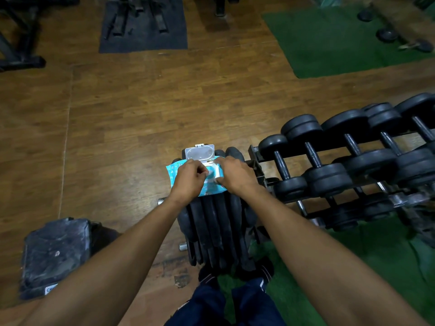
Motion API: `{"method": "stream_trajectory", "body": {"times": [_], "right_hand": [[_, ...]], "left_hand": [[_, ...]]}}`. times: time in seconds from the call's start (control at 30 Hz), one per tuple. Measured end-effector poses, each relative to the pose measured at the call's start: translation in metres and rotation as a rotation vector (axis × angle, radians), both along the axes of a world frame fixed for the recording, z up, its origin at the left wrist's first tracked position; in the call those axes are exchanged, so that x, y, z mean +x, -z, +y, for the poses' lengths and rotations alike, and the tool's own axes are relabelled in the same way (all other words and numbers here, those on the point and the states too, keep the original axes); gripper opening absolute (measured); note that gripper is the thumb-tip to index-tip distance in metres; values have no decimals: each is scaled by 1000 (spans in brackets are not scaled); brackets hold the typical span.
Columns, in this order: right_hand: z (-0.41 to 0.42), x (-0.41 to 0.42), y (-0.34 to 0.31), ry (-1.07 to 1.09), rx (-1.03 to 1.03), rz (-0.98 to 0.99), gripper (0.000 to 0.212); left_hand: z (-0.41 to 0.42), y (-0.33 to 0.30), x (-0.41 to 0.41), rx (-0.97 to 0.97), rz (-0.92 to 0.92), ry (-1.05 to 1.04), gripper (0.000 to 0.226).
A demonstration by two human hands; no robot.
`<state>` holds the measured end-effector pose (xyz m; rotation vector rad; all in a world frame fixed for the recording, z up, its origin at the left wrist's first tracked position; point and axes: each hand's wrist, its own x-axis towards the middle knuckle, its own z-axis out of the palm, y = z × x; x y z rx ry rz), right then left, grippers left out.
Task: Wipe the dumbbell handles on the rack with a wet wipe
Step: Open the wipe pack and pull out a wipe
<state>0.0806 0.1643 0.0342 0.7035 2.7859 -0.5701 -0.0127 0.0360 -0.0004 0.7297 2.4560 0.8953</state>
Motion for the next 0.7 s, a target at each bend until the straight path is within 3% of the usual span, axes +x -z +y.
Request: {"method": "stream_trajectory", "body": {"times": [0.07, 0.37, 0.6, 0.7], "right_hand": [[0, -1, -1, -4, 10, 0, 55], [-2, -2, -8, 10, -32, 16, 49], [-4, -1, -14, 36, -33, -4, 42], [-6, -1, -17, 31, -9, 3, 36]], "left_hand": [[0, 0, 2, 21, 28, -5, 5], [6, -3, 11, -29, 91, -45, 10], [-2, -20, 12, 131, 64, -75, 7], [2, -22, 11, 54, 102, 2, 10]]}}
